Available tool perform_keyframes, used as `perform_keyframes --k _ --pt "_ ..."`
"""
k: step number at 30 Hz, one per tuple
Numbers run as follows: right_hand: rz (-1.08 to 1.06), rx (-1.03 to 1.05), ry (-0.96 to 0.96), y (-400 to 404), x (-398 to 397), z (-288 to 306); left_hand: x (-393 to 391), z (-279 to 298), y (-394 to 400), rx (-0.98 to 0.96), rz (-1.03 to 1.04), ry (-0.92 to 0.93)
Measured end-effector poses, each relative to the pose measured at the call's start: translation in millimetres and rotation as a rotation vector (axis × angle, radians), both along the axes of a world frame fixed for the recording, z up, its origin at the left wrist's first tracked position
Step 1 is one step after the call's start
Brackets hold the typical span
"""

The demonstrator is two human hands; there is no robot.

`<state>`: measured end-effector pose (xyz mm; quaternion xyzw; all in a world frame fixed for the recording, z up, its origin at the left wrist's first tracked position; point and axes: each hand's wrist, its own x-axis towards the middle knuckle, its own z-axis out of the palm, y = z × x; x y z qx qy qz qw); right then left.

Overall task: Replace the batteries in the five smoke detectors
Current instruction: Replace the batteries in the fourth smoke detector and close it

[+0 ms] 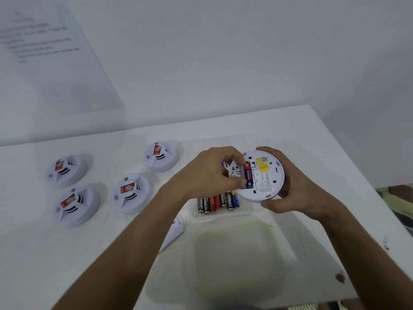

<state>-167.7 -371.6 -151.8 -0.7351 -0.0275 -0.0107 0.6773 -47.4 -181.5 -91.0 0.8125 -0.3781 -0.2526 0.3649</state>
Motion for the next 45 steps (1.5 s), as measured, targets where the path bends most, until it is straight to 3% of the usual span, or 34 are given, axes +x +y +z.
perform_keyframes --k 10,21,35,38,42,45 --pt "-0.044 -0.146 -0.016 6 12 6 6 0 7 -0.009 -0.028 0.021" --pt "-0.087 -0.228 -0.063 14 18 -3 6 -9 7 0.124 -0.067 -0.019" --pt "-0.093 -0.237 -0.079 15 26 -4 6 -9 7 0.142 -0.084 -0.021" --pt "-0.075 -0.258 -0.075 11 27 -4 3 -15 2 0.04 0.071 -0.054" --pt "-0.101 -0.273 -0.091 8 26 -5 1 -21 -5 -0.052 0.272 -0.259" --pt "-0.102 -0.297 -0.101 7 24 -2 -2 -22 -7 -0.12 0.293 -0.123"
